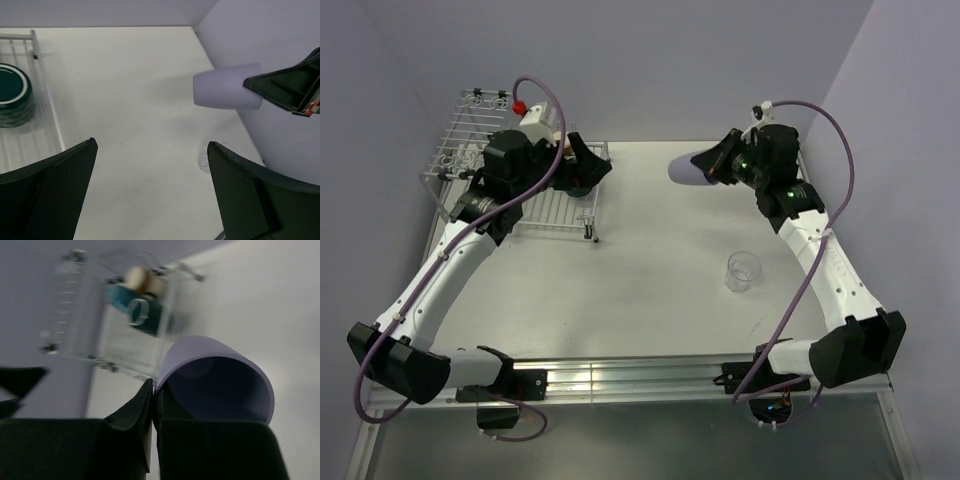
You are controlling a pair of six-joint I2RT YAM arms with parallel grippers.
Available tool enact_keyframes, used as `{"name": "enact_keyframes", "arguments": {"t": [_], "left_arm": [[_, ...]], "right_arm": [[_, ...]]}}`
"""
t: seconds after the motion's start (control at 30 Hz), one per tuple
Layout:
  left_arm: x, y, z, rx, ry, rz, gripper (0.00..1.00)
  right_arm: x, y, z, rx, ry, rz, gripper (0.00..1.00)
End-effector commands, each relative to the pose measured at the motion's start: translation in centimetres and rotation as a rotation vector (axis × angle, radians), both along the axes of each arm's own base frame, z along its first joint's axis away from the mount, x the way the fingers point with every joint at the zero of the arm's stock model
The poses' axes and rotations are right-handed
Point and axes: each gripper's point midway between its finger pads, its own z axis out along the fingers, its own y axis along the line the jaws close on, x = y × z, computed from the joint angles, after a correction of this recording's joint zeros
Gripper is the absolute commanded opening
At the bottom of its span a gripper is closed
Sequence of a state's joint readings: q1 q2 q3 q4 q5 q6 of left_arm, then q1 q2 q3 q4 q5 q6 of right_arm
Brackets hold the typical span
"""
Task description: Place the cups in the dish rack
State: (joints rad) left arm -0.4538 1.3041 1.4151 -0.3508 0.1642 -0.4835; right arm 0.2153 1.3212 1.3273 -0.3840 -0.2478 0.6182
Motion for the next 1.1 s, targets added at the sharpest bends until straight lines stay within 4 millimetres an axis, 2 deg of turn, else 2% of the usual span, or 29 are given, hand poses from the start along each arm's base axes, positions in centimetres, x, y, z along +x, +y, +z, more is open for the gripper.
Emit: {"name": "enact_keyframes", "arguments": {"t": [0.0,0.03,0.07,0.1,0.3,0.5,0.57,0.7,0.87,1.07], "left_arm": [[-2.1,-1.4,3.7,-0.214,-0.043,-0.182,0.99],[-2.3,-1.6,4.3,-0.246,-0.067,-0.222,0.99],[-2.7,-1.7,3.8,-0.264,-0.045,-0.272,0.99],[-3.0,-1.9,3.8,-0.280,-0.035,-0.293,0.99],[-4.4,-3.6,3.9,-0.356,-0.041,-0.448,0.99],[-3.1,-4.0,2.1,-0.369,-0.006,-0.430,0.99],[-2.7,-4.1,1.6,-0.371,0.010,-0.429,0.99],[-2.8,-4.3,1.9,-0.387,0.002,-0.447,0.99],[-3.7,-4.4,3.2,-0.419,-0.029,-0.488,0.99],[-4.8,-4.5,3.5,-0.450,-0.032,-0.530,0.99]], "right_arm": [[-2.4,5.8,7.6,0.303,-0.203,0.319,0.00],[-3.4,6.7,8.5,0.346,-0.229,0.396,0.00],[-3.8,7.1,8.2,0.410,-0.196,0.410,0.00],[-4.3,7.5,10.0,0.447,-0.276,0.457,0.00],[-6.5,10.1,11.8,0.595,-0.299,0.629,0.00],[-8.1,11.3,13.3,0.664,-0.322,0.707,0.00],[-8.3,11.6,13.4,0.689,-0.301,0.724,0.00],[-9.1,12.1,13.5,0.718,-0.305,0.765,0.00],[-9.8,13.1,12.8,0.762,-0.269,0.812,0.00],[-10.1,13.9,13.0,0.791,-0.269,0.836,0.00]]}}
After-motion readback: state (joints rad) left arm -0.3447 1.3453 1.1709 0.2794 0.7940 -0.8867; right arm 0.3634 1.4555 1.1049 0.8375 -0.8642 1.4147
